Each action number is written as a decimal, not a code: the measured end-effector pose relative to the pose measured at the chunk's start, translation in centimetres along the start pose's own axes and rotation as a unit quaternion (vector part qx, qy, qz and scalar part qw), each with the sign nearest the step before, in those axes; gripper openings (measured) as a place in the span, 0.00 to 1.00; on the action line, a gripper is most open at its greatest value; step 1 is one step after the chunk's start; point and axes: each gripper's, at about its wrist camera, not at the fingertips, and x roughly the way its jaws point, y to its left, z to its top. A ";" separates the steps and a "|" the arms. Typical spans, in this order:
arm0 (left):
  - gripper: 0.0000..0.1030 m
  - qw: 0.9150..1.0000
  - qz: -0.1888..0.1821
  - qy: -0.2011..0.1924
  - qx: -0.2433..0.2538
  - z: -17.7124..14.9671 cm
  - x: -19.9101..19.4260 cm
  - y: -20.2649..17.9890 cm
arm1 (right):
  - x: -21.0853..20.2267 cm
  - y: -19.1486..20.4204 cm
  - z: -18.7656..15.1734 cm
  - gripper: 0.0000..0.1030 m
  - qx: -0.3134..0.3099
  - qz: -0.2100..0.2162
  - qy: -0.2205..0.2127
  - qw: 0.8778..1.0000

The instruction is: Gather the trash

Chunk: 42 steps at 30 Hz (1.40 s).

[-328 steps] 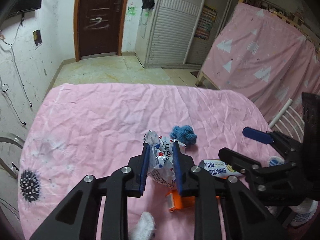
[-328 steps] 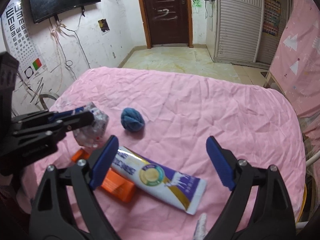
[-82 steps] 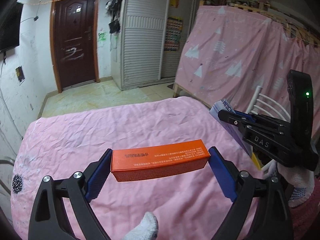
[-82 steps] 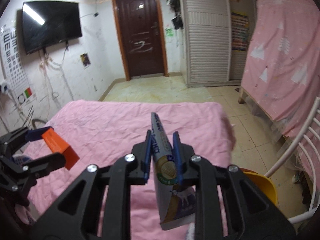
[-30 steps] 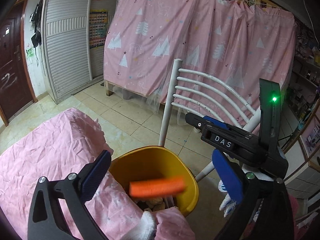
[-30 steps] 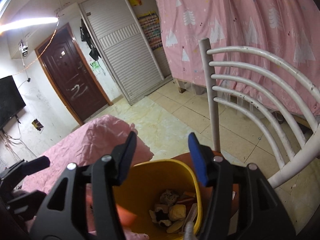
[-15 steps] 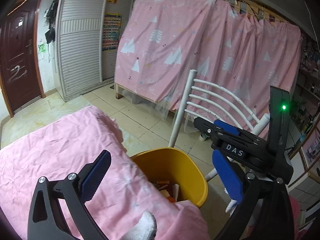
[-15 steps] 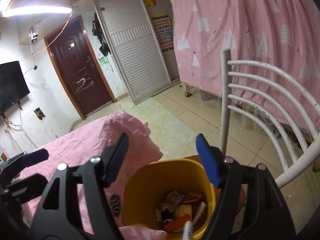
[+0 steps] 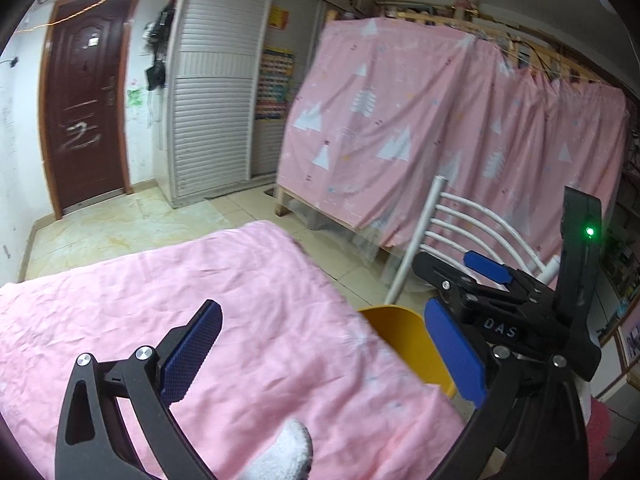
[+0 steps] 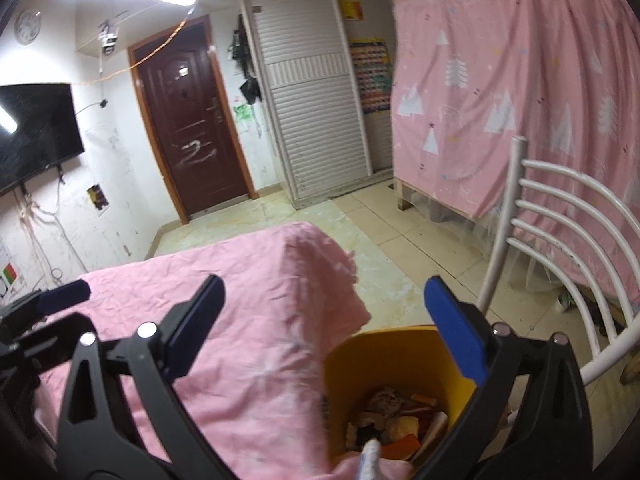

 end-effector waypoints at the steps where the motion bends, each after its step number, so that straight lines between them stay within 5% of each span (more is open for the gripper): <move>1: 0.89 1.000 0.007 0.000 0.000 0.0 -0.3 0.5 | 0.1 0.5 0.1 0.94 -0.005 0.002 0.000 1.000; 14: 0.89 0.993 0.112 -0.020 -0.032 -0.7 -5.3 7.0 | 0.7 8.8 0.0 0.94 -0.072 0.043 -0.001 0.997; 26: 0.89 0.976 0.202 -0.038 -0.066 -1.4 -8.3 11.7 | 1.4 14.5 -0.9 0.94 -0.112 0.086 0.006 0.990; 42: 0.89 0.964 0.249 -0.049 -0.077 -1.7 -9.9 13.7 | 1.5 17.5 -0.8 0.94 -0.128 0.111 0.000 0.986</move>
